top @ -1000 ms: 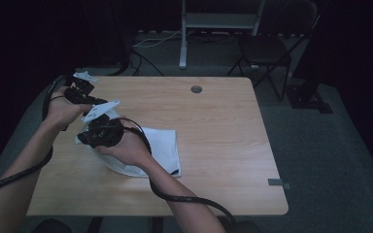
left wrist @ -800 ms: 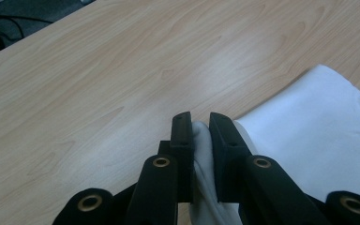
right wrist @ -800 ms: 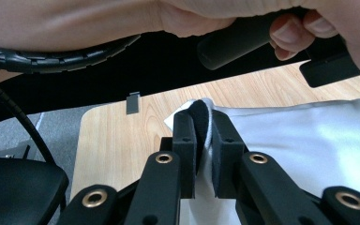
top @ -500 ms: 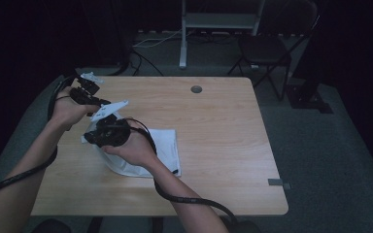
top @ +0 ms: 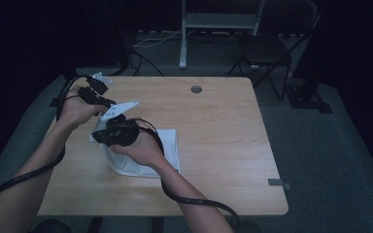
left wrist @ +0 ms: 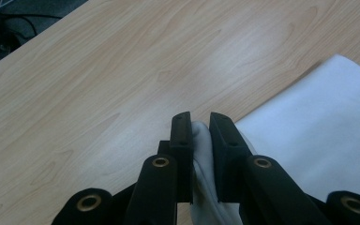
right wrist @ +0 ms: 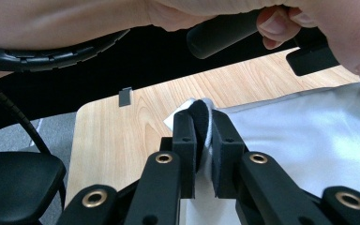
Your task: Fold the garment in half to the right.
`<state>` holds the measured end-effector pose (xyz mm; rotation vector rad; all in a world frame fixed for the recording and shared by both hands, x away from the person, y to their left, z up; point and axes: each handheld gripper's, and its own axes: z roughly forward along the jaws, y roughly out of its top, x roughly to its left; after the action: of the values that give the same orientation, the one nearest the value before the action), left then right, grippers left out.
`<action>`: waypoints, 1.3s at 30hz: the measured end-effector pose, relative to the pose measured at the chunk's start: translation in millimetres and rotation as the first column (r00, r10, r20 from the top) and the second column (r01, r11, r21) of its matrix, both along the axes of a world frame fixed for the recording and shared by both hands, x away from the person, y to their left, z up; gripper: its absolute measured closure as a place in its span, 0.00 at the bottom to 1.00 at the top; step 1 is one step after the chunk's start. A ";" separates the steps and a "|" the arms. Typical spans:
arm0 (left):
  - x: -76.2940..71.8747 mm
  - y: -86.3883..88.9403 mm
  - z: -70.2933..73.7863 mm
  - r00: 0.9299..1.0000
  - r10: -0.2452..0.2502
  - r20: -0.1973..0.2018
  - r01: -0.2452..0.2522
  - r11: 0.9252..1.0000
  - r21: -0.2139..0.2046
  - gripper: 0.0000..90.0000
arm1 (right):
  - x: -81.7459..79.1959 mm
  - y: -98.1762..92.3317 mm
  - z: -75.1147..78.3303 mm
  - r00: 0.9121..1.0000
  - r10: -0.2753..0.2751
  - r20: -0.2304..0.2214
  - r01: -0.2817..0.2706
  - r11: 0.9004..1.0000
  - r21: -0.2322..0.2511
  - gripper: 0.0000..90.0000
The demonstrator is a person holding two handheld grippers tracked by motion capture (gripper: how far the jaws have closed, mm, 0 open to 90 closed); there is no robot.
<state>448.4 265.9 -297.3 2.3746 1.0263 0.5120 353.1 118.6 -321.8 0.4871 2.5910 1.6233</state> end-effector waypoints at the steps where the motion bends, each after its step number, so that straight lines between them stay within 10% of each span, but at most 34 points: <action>1: -0.2 -1.2 0.3 1.000 0.001 -0.004 -0.001 1.000 0.005 0.89 | -0.1 -0.6 0.0 1.000 -0.001 -0.001 0.001 1.000 -0.001 0.92; 39: 1.4 -34.7 -2.0 1.000 -0.017 0.017 0.017 1.000 0.001 0.89 | 2.0 -35.2 -4.3 0.999 -0.038 0.002 0.038 0.999 -0.009 0.92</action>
<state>449.7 231.2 -299.3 2.3740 0.9972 0.5263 355.1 83.3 -326.1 0.5305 2.5706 1.5990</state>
